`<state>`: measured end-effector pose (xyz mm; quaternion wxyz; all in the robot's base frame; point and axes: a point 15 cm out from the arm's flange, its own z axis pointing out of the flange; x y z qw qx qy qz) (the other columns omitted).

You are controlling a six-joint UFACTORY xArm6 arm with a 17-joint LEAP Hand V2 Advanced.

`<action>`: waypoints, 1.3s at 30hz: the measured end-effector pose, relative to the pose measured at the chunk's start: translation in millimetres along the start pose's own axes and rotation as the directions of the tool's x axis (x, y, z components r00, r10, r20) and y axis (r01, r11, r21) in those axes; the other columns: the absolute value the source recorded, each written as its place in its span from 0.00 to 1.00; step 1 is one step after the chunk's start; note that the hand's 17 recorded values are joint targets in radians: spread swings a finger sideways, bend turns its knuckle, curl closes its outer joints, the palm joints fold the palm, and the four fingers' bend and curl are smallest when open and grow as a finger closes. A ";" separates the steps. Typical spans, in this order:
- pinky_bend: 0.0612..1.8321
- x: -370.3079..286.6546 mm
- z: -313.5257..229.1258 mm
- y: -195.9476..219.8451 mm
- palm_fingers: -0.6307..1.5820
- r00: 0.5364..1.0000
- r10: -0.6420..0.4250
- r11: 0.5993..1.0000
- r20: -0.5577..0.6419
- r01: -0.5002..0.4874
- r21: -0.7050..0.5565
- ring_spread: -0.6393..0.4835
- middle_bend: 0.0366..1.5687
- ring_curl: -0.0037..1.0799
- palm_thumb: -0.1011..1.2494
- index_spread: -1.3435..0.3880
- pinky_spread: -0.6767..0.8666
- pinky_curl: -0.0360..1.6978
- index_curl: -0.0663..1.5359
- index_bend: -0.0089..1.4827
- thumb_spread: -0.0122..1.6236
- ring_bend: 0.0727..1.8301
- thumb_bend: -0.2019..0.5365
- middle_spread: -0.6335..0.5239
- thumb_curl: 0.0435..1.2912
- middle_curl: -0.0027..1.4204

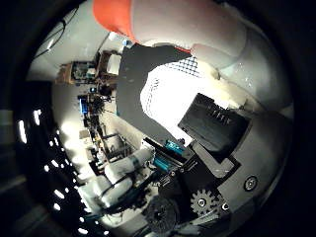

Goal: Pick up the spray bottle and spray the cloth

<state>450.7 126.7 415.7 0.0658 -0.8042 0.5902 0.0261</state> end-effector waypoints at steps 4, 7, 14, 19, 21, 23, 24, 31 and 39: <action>0.68 -6.5 -42.3 15.3 0.85 1.000 -0.025 0.998 0.004 0.024 0.063 0.39 0.84 0.51 0.79 0.62 0.23 0.38 0.44 0.77 0.50 0.77 0.25 0.39 0.81 0.46; 0.68 -12.5 -63.3 25.4 0.85 0.999 -0.041 0.993 0.001 0.041 0.108 0.39 0.84 0.51 0.79 0.62 0.23 0.38 0.44 0.77 0.50 0.77 0.25 0.39 0.81 0.46; 0.68 -51.8 -36.8 9.3 0.85 0.993 -0.119 0.989 0.009 0.118 0.090 0.39 0.84 0.51 0.79 0.62 0.23 0.38 0.44 0.77 0.51 0.77 0.26 0.39 0.81 0.46; 0.68 -53.5 38.6 16.9 0.85 0.993 -0.116 0.992 0.025 0.118 -0.047 0.39 0.84 0.51 0.79 0.62 0.23 0.38 0.44 0.77 0.51 0.77 0.26 0.39 0.80 0.46; 0.68 -55.9 67.3 18.9 0.85 0.992 -0.120 0.990 0.028 0.121 -0.071 0.39 0.84 0.51 0.79 0.62 0.22 0.38 0.44 0.77 0.51 0.77 0.26 0.39 0.80 0.46; 0.68 -58.3 79.0 17.9 0.85 0.992 -0.125 0.989 0.028 0.127 -0.071 0.39 0.84 0.51 0.79 0.62 0.22 0.38 0.44 0.77 0.51 0.77 0.26 0.39 0.80 0.46; 0.68 -58.7 79.2 18.0 0.85 0.992 -0.126 0.989 0.028 0.127 -0.071 0.39 0.84 0.51 0.79 0.62 0.22 0.38 0.44 0.77 0.51 0.77 0.26 0.39 0.80 0.46; 0.68 -64.2 50.4 20.1 0.85 0.990 -0.141 0.990 0.024 0.141 -0.002 0.39 0.84 0.51 0.79 0.62 0.22 0.38 0.44 0.77 0.51 0.77 0.26 0.39 0.80 0.46; 0.68 -94.7 -29.1 36.9 0.85 0.979 -0.185 0.969 0.089 0.167 0.180 0.39 0.84 0.51 0.79 0.62 0.22 0.38 0.44 0.77 0.51 0.77 0.26 0.39 0.80 0.46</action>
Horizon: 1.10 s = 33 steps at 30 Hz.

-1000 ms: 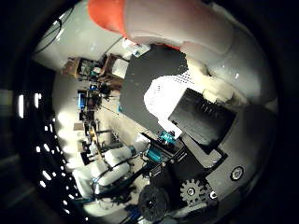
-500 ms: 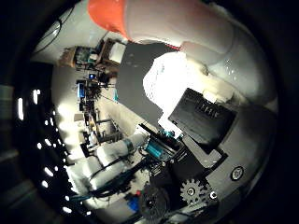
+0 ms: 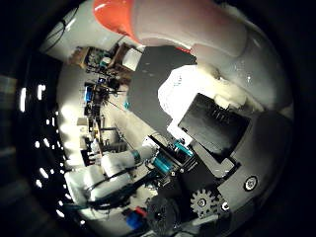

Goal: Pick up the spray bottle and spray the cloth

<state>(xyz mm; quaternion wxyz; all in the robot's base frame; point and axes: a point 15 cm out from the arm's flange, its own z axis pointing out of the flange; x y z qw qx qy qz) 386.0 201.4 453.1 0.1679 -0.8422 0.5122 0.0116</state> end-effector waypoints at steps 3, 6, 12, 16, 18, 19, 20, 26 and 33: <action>0.68 -25.9 -33.7 -1.9 0.85 0.998 -0.034 0.994 0.056 0.028 0.106 0.39 0.84 0.51 0.79 0.62 0.22 0.38 0.43 0.77 0.51 0.77 0.26 0.39 0.80 0.46; 0.68 -52.8 -68.0 -7.5 0.85 0.991 -0.087 0.972 0.100 0.062 0.229 0.39 0.84 0.51 0.79 0.62 0.22 0.38 0.43 0.77 0.51 0.77 0.26 0.39 0.80 0.46; 0.68 -96.2 -69.1 -3.5 0.85 0.956 -0.158 0.932 0.246 0.062 0.357 0.39 0.84 0.51 0.79 0.62 0.22 0.38 0.43 0.77 0.50 0.77 0.25 0.39 0.80 0.46; 0.68 -127.4 -55.6 4.3 0.85 0.908 -0.209 0.914 0.363 0.049 0.404 0.39 0.84 0.51 0.80 0.62 0.22 0.38 0.43 0.77 0.49 0.77 0.25 0.39 0.80 0.46; 0.68 -143.6 -48.1 9.7 0.85 0.876 -0.236 0.913 0.421 0.051 0.406 0.39 0.84 0.51 0.79 0.62 0.22 0.37 0.43 0.77 0.48 0.77 0.25 0.39 0.80 0.46; 0.68 -149.7 -43.2 12.3 0.85 0.861 -0.248 0.913 0.444 0.054 0.405 0.39 0.84 0.51 0.79 0.62 0.22 0.37 0.43 0.77 0.48 0.77 0.25 0.39 0.80 0.46; 0.68 -154.9 -37.3 14.7 0.85 0.847 -0.255 0.913 0.466 0.053 0.404 0.39 0.84 0.51 0.79 0.62 0.22 0.37 0.43 0.77 0.48 0.77 0.25 0.39 0.80 0.46; 0.68 -164.2 -9.4 10.4 0.85 0.805 -0.279 0.898 0.523 0.025 0.440 0.39 0.84 0.51 0.80 0.62 0.22 0.37 0.43 0.77 0.47 0.77 0.25 0.39 0.80 0.46; 0.68 -196.0 15.1 -2.8 0.85 0.744 -0.312 0.894 0.591 0.019 0.448 0.39 0.84 0.52 0.80 0.62 0.22 0.37 0.43 0.77 0.46 0.77 0.26 0.39 0.80 0.46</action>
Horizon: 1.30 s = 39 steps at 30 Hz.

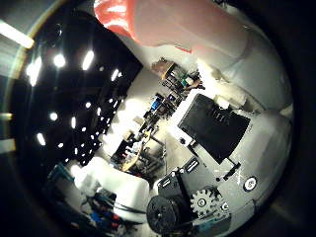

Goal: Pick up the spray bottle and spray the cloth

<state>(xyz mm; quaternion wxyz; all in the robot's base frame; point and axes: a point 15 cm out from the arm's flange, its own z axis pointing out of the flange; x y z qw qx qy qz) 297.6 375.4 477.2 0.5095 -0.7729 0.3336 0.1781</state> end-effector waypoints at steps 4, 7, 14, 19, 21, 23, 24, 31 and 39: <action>0.68 9.9 22.8 0.2 0.85 0.998 0.014 1.000 0.054 -0.014 0.006 0.39 0.84 0.51 0.80 0.62 0.22 0.37 0.43 0.77 0.46 0.77 0.26 0.39 0.80 0.46; 0.68 16.4 38.1 -9.3 0.85 0.995 0.025 0.999 0.095 -0.028 0.027 0.39 0.84 0.51 0.80 0.62 0.22 0.37 0.43 0.77 0.45 0.77 0.25 0.39 0.80 0.46; 0.68 57.2 78.6 -57.1 0.85 0.979 0.046 0.997 0.198 -0.058 0.056 0.39 0.83 0.51 0.82 0.62 0.22 0.37 0.43 0.77 0.42 0.77 0.25 0.39 0.81 0.46; 0.68 96.3 102.0 -88.9 0.85 0.937 0.129 0.987 0.325 -0.153 0.050 0.39 0.83 0.51 0.83 0.61 0.22 0.38 0.43 0.77 0.39 0.77 0.25 0.39 0.81 0.46; 0.68 113.1 112.6 -98.5 0.85 0.922 0.146 0.983 0.358 -0.175 0.050 0.39 0.83 0.52 0.83 0.62 0.22 0.38 0.43 0.77 0.38 0.77 0.25 0.39 0.81 0.46; 0.68 132.0 123.4 -99.4 0.85 0.917 0.157 0.981 0.367 -0.187 0.046 0.39 0.83 0.52 0.83 0.62 0.22 0.38 0.44 0.77 0.37 0.77 0.25 0.39 0.82 0.46; 0.68 138.0 127.5 -99.5 0.85 0.916 0.159 0.981 0.368 -0.188 0.046 0.39 0.83 0.52 0.83 0.62 0.22 0.38 0.44 0.77 0.36 0.77 0.25 0.39 0.82 0.46; 0.67 163.3 170.1 -86.3 0.85 0.909 0.179 0.981 0.377 -0.195 0.006 0.38 0.84 0.52 0.84 0.62 0.22 0.38 0.44 0.77 0.34 0.77 0.25 0.38 0.82 0.46; 0.67 175.3 222.4 -56.0 0.85 0.896 0.226 0.974 0.382 -0.218 -0.066 0.38 0.84 0.52 0.84 0.62 0.22 0.38 0.44 0.77 0.32 0.77 0.25 0.39 0.82 0.46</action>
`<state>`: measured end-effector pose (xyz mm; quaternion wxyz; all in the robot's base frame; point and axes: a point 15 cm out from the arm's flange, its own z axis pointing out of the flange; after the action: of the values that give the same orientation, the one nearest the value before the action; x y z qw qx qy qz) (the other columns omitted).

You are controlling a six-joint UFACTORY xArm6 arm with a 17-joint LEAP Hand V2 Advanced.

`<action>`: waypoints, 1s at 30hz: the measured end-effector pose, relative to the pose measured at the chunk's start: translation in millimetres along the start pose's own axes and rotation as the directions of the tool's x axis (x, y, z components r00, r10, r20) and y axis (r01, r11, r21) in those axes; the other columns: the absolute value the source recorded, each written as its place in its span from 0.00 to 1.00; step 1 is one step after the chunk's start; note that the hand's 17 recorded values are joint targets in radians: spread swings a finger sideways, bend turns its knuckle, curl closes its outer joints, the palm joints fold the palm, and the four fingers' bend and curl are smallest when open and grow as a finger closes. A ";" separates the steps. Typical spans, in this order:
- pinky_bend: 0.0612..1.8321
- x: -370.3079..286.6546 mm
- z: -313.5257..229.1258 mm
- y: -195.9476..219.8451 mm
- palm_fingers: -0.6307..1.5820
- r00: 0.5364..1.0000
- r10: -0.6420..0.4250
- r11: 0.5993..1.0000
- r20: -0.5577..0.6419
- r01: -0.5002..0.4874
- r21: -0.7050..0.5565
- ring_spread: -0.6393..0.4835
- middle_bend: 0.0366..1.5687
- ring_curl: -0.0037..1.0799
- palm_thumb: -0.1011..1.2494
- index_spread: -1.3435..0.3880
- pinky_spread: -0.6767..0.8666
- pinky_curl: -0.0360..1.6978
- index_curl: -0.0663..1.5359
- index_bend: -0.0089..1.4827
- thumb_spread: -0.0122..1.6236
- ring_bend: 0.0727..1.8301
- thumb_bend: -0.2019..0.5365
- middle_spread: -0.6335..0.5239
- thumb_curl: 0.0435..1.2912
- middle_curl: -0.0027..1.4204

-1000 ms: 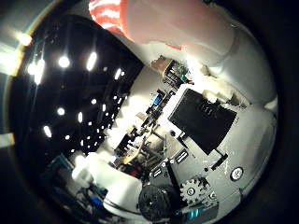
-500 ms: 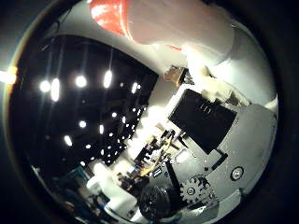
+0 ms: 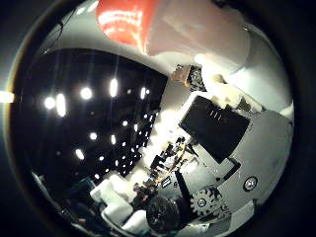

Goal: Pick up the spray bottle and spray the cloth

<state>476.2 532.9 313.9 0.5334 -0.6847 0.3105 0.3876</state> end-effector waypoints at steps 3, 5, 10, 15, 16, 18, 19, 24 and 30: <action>0.67 8.5 16.0 9.7 0.85 1.000 0.010 1.000 0.007 -0.010 -0.023 0.38 0.84 0.52 0.83 0.62 0.22 0.39 0.44 0.77 0.31 0.77 0.25 0.39 0.82 0.46; 0.67 12.9 25.6 16.6 0.85 1.000 0.013 0.999 0.010 -0.013 -0.039 0.38 0.84 0.52 0.83 0.62 0.22 0.39 0.44 0.77 0.31 0.77 0.25 0.39 0.82 0.46; 0.67 27.3 32.2 26.0 0.85 0.999 0.033 0.998 0.006 -0.033 -0.052 0.38 0.84 0.52 0.84 0.62 0.22 0.39 0.44 0.77 0.31 0.77 0.25 0.39 0.82 0.46; 0.67 35.3 26.4 24.1 0.84 0.999 0.038 0.998 -0.001 -0.038 -0.044 0.38 0.83 0.52 0.79 0.62 0.22 0.38 0.44 0.77 0.32 0.77 0.22 0.39 0.80 0.46; 0.66 36.0 24.9 23.2 0.84 0.999 0.038 0.998 -0.003 -0.038 -0.042 0.38 0.83 0.51 0.75 0.62 0.21 0.38 0.44 0.77 0.33 0.76 0.20 0.39 0.79 0.45; 0.64 34.4 21.6 20.6 0.82 0.999 0.032 0.999 -0.005 -0.032 -0.040 0.38 0.80 0.50 0.68 0.61 0.18 0.36 0.43 0.71 0.36 0.76 0.19 0.39 0.75 0.44; 0.63 32.6 20.4 19.5 0.80 1.000 0.027 0.999 -0.006 -0.027 -0.041 0.37 0.78 0.49 0.65 0.58 0.14 0.35 0.41 0.62 0.38 0.75 0.20 0.38 0.72 0.43; 0.63 33.1 14.9 28.3 0.53 0.998 -0.024 0.994 -0.051 0.018 -0.109 0.38 0.51 0.40 0.56 0.49 0.19 0.34 0.38 0.41 0.50 0.61 0.22 0.31 0.58 0.34; 0.58 27.6 12.3 37.0 0.34 0.993 -0.076 0.981 -0.089 0.059 -0.182 0.71 0.34 0.22 0.44 0.50 0.69 0.29 0.32 0.38 0.61 0.39 0.23 0.41 0.42 0.26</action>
<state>456.6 535.7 270.4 0.4670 -0.7579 0.2760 0.3624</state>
